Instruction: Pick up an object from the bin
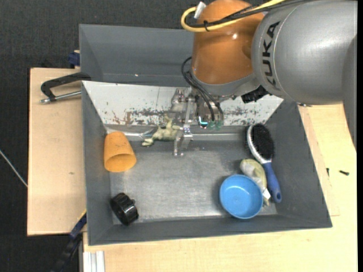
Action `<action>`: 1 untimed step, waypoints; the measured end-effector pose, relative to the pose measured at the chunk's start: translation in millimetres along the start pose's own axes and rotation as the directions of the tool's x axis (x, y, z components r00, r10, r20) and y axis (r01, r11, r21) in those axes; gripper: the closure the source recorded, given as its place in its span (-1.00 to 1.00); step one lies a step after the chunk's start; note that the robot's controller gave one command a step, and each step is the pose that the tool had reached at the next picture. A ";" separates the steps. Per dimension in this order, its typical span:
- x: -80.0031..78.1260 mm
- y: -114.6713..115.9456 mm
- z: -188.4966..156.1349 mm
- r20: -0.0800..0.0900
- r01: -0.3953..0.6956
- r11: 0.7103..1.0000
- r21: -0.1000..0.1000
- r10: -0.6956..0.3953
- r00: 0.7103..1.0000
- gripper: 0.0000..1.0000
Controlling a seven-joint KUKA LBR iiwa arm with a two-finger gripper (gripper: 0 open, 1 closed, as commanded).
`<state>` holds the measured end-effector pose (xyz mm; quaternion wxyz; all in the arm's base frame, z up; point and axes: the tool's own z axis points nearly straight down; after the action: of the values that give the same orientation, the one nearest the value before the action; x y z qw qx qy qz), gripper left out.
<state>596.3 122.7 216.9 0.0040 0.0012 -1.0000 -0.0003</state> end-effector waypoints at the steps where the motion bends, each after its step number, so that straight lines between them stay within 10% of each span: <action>1: 32.8 -73.1 122.6 -0.001 0.066 0.998 0.003 -0.066 0.998 -1.00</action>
Offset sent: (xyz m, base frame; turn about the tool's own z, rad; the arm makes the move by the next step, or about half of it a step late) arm -0.0316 -0.0706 -0.1183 -0.0698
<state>562.7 49.5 94.5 0.0046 0.0344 -0.9994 0.0009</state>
